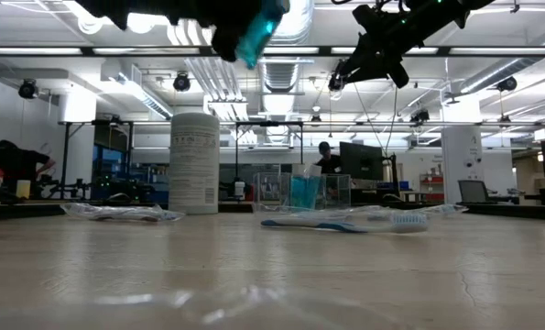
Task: Pick & Place toothbrushing station
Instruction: Put the blue mouthwash into the middle of the transparent organizer with the other blue mouthwash
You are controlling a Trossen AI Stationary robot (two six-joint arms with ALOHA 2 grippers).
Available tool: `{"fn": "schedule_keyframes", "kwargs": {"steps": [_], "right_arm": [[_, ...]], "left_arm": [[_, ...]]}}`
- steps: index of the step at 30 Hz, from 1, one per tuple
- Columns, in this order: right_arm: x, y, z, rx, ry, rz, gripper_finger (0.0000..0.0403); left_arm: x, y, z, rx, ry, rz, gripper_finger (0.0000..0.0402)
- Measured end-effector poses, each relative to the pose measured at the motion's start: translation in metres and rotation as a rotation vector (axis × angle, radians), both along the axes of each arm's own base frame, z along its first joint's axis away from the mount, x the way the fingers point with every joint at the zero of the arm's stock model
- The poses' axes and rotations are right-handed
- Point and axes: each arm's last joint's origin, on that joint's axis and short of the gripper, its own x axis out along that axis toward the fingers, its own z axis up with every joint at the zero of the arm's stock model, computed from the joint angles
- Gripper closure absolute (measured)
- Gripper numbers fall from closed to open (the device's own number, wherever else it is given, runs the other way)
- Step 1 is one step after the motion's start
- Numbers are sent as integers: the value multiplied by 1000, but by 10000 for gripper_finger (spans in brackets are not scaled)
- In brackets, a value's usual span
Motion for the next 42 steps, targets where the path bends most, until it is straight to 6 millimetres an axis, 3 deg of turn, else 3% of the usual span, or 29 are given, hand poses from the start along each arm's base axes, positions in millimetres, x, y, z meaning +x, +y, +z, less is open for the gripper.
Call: {"fn": "schedule_keyframes", "kwargs": {"steps": [10, 21, 27, 35, 42], "right_arm": [[0, 0, 0, 0, 0, 0, 275], [0, 0, 0, 0, 0, 0, 275], [0, 0, 0, 0, 0, 0, 275], [0, 0, 0, 0, 0, 0, 275], [0, 0, 0, 0, 0, 0, 275]], "left_arm": [[17, 68, -9, 33, -112, 120, 296], [14, 151, -26, -31, -202, 123, 296], [20, 172, -40, -52, -268, 136, 296], [44, 189, -51, -67, -262, 140, 296], [53, 204, -65, -46, -246, 271, 296]]}}
